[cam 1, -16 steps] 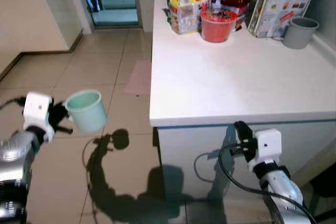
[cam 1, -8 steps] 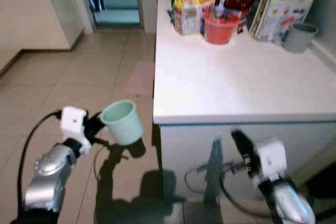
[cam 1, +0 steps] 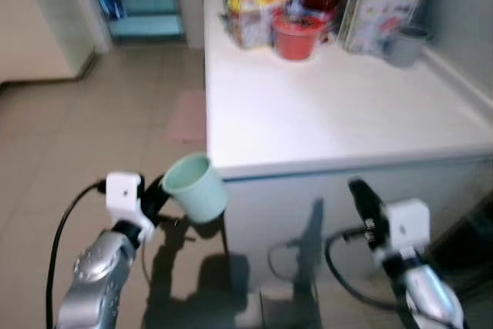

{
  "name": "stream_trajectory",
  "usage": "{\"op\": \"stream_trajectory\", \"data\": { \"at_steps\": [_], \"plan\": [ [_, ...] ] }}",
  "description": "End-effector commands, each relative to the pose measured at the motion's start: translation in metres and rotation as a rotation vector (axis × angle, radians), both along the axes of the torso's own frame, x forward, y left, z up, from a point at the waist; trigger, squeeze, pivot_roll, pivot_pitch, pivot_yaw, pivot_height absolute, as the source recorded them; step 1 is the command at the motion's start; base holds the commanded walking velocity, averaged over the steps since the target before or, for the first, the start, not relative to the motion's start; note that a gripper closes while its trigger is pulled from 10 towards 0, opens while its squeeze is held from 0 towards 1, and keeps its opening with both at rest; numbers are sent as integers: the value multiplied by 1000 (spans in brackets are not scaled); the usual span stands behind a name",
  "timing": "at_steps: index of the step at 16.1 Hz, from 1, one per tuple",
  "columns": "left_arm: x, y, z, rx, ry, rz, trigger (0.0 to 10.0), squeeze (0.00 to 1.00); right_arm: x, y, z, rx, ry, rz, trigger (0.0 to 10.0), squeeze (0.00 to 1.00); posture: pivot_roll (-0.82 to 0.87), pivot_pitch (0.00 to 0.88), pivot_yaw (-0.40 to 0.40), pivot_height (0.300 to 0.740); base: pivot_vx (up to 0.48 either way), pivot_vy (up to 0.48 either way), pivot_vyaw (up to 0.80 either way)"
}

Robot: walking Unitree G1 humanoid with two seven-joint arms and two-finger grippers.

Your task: Setting the table

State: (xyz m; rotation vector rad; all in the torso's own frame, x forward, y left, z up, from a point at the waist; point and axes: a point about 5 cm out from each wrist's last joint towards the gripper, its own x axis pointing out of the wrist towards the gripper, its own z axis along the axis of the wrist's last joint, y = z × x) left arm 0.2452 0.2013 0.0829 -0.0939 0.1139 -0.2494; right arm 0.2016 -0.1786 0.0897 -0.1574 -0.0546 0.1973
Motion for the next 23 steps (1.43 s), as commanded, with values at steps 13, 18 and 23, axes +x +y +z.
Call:
{"op": "stream_trajectory", "data": {
  "at_steps": [13,18,23],
  "plan": [
    [6,-25,9,-16,-34,-3,0,0,33,4,11,27,16,-53,10000,0,33,0,18,740,0,0,0],
    [13,-25,22,-67,-101,67,0,0,51,4,2,35,28,-61,10000,0,15,0,36,740,0,0,0],
    [25,-34,28,-24,-115,-3,0,0,50,6,7,61,1,-88,10000,0,-32,0,82,740,0,0,0]
  ]
}}
